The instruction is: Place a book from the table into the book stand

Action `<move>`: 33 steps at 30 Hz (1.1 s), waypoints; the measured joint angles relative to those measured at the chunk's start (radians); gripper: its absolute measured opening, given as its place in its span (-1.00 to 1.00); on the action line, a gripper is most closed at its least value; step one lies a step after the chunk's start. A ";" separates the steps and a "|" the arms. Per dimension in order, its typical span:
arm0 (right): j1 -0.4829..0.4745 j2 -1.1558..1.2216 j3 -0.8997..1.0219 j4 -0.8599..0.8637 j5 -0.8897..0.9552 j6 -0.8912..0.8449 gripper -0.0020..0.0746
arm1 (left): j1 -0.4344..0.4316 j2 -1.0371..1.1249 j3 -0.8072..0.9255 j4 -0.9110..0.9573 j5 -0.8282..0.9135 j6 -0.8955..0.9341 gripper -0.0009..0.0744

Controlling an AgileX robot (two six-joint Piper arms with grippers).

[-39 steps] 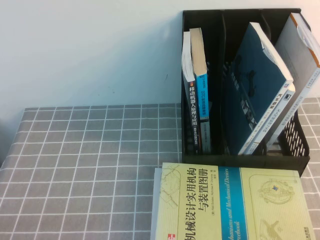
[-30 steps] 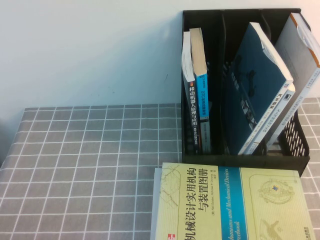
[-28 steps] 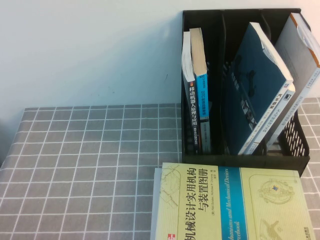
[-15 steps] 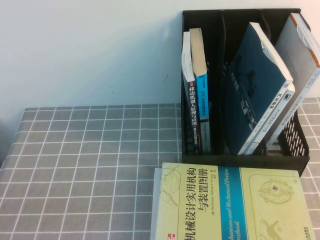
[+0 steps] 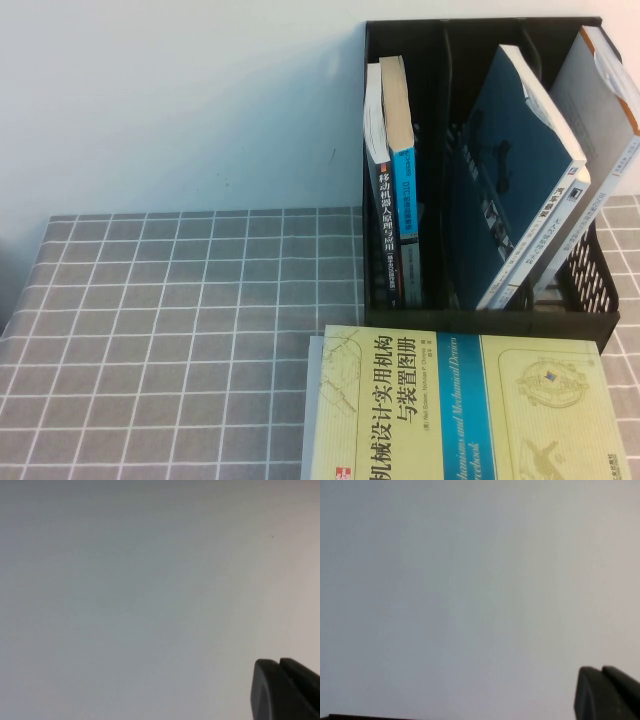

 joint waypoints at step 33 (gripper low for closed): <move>0.000 0.903 -0.736 0.339 1.505 -0.314 -0.96 | 0.000 0.798 -0.611 -0.529 1.447 0.103 -0.99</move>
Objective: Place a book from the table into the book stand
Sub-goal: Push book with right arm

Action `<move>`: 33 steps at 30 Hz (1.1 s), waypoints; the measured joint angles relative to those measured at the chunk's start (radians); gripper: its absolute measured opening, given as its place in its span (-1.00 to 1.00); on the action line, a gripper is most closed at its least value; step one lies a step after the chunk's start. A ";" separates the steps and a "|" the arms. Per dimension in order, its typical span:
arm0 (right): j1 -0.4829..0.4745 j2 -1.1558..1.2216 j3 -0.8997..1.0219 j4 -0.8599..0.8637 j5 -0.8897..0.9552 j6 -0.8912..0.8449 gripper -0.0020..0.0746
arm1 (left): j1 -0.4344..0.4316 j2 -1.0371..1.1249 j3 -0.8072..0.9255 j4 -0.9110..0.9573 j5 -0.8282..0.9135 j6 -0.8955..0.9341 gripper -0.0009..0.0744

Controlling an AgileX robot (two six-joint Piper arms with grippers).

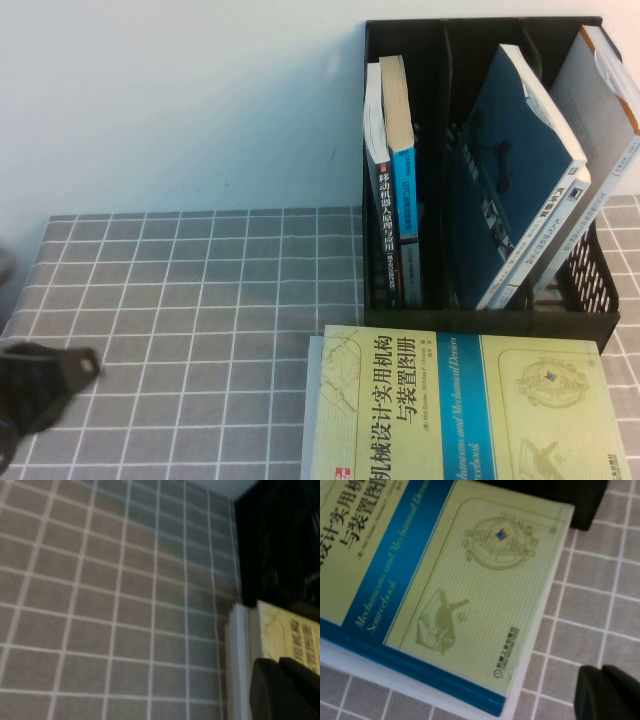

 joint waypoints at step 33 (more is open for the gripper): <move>0.000 0.547 0.095 0.432 -0.269 -0.426 -0.96 | 0.000 0.350 -0.005 -0.718 0.352 0.711 -0.99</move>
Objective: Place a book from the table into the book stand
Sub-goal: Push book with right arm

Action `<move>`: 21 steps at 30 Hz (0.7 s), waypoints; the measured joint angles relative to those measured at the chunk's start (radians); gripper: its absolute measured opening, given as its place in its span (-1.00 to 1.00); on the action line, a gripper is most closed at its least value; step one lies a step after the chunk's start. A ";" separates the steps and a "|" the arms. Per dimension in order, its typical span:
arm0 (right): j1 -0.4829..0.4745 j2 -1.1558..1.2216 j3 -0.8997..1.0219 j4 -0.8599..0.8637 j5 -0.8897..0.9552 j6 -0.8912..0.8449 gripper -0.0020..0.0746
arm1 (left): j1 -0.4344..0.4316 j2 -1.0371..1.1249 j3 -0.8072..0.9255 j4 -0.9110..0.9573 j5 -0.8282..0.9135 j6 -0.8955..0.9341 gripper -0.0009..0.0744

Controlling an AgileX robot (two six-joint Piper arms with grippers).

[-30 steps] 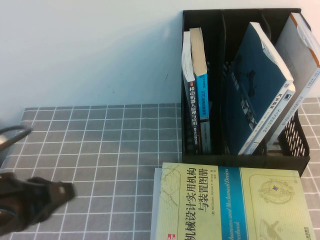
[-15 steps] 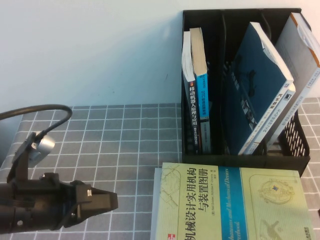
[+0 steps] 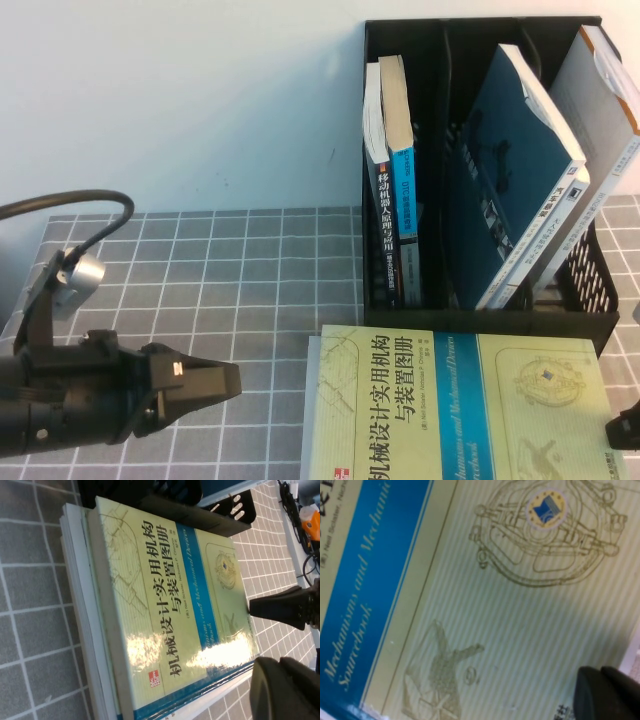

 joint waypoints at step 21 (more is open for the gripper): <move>0.000 -0.006 -0.004 -0.052 -0.072 0.023 -0.96 | 0.000 0.000 0.000 0.006 -0.006 0.006 -0.99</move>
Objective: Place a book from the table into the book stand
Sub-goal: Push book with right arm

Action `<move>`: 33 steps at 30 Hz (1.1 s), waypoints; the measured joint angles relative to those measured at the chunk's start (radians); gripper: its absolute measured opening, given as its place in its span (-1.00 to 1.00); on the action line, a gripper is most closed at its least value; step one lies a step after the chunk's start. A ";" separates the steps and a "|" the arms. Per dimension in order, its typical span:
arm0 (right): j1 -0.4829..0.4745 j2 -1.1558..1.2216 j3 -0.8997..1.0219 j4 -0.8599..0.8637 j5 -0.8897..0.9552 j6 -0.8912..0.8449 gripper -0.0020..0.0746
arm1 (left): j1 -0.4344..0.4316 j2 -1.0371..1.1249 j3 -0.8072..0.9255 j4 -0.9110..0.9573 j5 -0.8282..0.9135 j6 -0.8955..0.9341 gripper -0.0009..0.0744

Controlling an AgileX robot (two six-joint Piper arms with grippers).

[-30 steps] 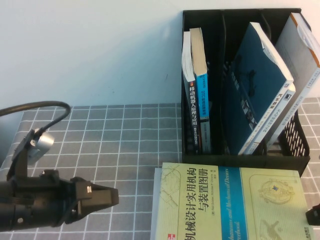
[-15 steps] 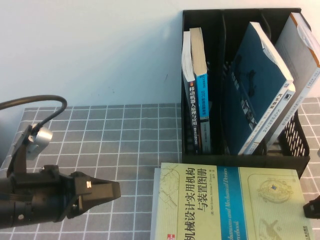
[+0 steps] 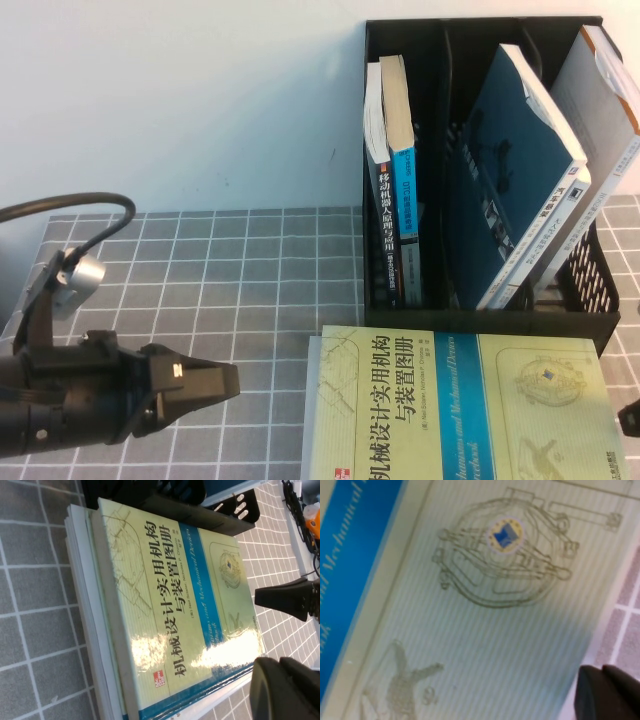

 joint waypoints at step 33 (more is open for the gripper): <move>0.228 0.000 -0.020 0.023 -0.012 0.054 -0.95 | 0.015 0.000 0.000 -0.062 -0.051 0.009 -0.95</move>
